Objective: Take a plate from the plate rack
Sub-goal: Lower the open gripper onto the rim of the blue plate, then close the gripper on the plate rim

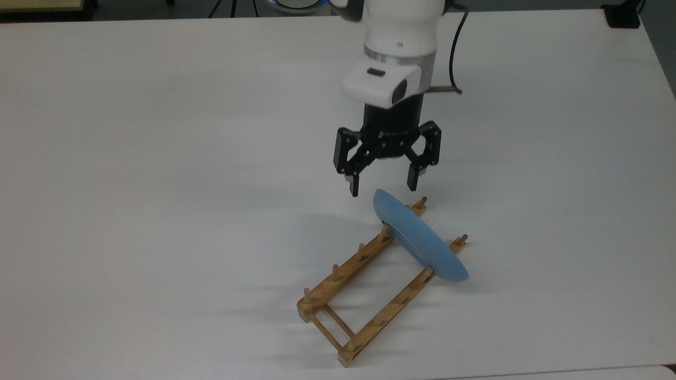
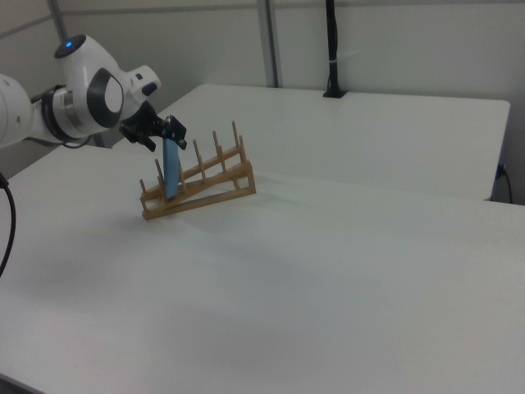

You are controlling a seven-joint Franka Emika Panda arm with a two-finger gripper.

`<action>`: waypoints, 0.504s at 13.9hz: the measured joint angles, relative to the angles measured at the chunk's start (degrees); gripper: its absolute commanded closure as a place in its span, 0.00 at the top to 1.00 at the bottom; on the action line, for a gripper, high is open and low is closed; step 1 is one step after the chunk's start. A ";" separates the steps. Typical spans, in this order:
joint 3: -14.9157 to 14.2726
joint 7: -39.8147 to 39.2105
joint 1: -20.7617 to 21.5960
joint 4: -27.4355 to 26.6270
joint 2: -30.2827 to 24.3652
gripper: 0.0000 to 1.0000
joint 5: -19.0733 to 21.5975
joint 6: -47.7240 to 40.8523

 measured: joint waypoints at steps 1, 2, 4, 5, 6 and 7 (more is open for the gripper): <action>0.00 0.99 0.04 0.02 0.82 0.58 -1.15 0.42; -0.02 2.51 0.03 0.21 1.67 0.48 -2.02 1.45; -0.02 4.31 0.03 0.89 2.53 0.30 -2.36 1.72; -0.02 5.04 0.03 1.23 2.79 0.26 -2.36 1.72; -0.02 5.50 0.03 1.47 2.88 0.26 -2.36 1.72; -0.02 6.13 0.03 1.65 2.88 0.24 -2.36 1.72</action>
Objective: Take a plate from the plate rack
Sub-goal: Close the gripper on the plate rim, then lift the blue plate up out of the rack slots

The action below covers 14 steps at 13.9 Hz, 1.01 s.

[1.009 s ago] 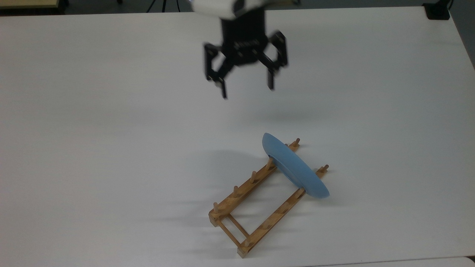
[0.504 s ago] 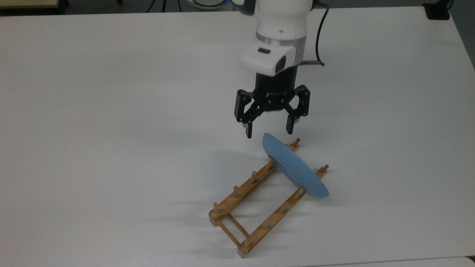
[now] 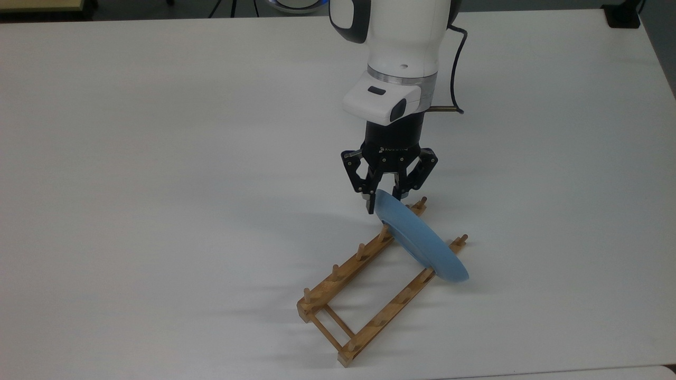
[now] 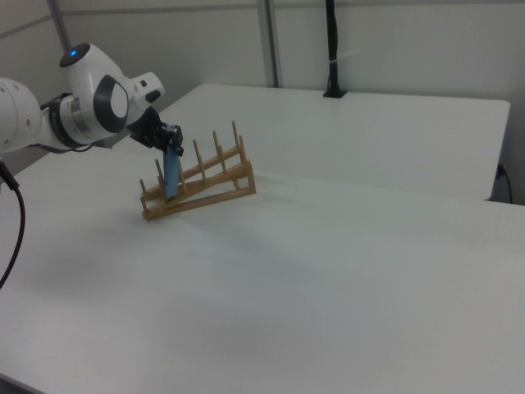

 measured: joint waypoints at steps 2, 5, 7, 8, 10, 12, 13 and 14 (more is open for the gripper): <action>0.00 0.67 0.00 0.41 -0.01 0.15 0.00 0.00; 0.00 0.84 0.00 1.09 -0.13 0.01 -0.01 0.00; -0.04 0.85 -0.01 1.34 -0.21 0.00 -0.25 0.05; -0.04 0.85 -0.01 1.46 -0.31 0.00 -0.25 0.06; -0.06 0.85 -0.09 1.50 -0.70 0.00 -0.25 0.06; -0.06 0.85 -0.23 1.57 -1.30 0.00 -0.25 0.06; -0.09 0.85 -0.33 1.65 -2.03 0.00 -0.25 0.06; -0.15 0.97 -0.44 1.72 -2.71 0.00 -0.25 0.06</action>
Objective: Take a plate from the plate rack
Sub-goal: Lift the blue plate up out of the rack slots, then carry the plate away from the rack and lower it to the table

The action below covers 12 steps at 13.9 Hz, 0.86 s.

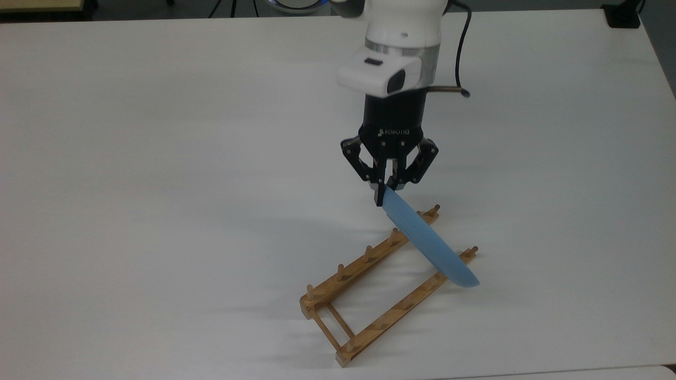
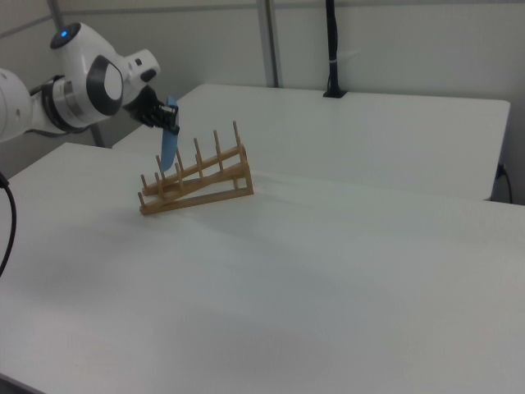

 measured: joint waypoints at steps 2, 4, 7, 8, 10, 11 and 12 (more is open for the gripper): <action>-0.08 0.17 -0.58 0.07 -2.38 0.00 0.07 -1.92; -0.10 0.09 -1.83 0.19 -5.47 0.00 1.41 -8.62; -0.18 -7.62 -5.11 0.34 -10.40 0.00 8.85 -20.44; -0.24 -12.43 -6.84 0.37 -12.15 0.00 11.71 -25.28; -0.37 -20.94 -10.24 0.37 -14.63 0.00 15.06 -33.11; -0.45 -25.86 -12.19 0.36 -15.60 0.00 16.56 -37.32; -0.55 -30.47 -14.03 0.34 -16.22 0.00 17.90 -41.10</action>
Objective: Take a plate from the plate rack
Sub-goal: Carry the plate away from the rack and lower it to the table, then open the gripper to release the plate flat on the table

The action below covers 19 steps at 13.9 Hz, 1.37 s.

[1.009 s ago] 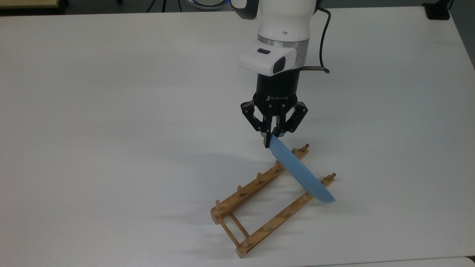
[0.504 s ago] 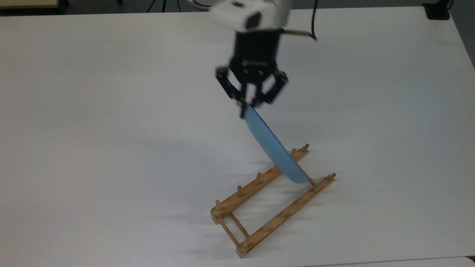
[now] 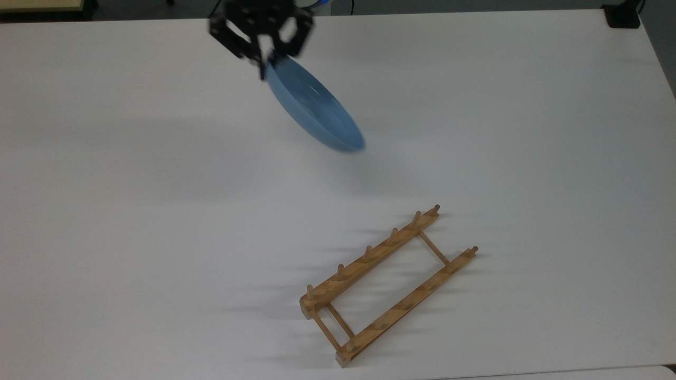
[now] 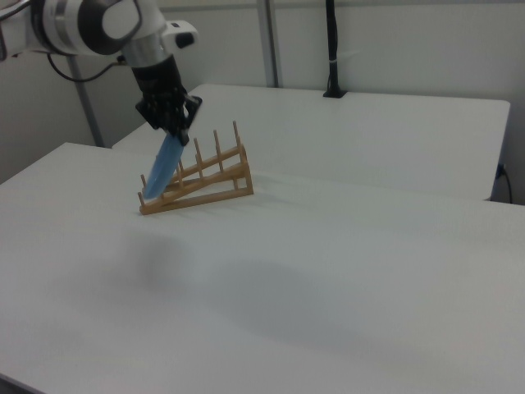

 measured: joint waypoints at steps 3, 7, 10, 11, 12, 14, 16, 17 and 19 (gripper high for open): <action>-0.24 -11.73 -5.70 -0.28 -0.21 0.00 2.79 -7.56; -0.53 -25.15 -15.23 -3.48 1.44 0.00 7.84 -10.41; -0.59 -29.36 -19.60 -6.45 4.90 0.00 9.42 -10.12; -0.60 -29.70 -20.39 -7.19 6.52 0.00 9.78 -9.18; -0.60 -29.93 -20.73 -7.86 7.94 0.00 9.93 -7.56; -0.58 -29.93 -20.79 -9.66 9.47 0.00 9.98 -3.45; -0.58 -29.93 -20.79 -12.28 10.93 0.00 10.01 1.30; -0.57 -29.91 -20.79 -12.99 11.67 0.00 10.12 2.59; -0.57 -29.90 -20.79 -13.30 13.20 0.05 10.52 3.16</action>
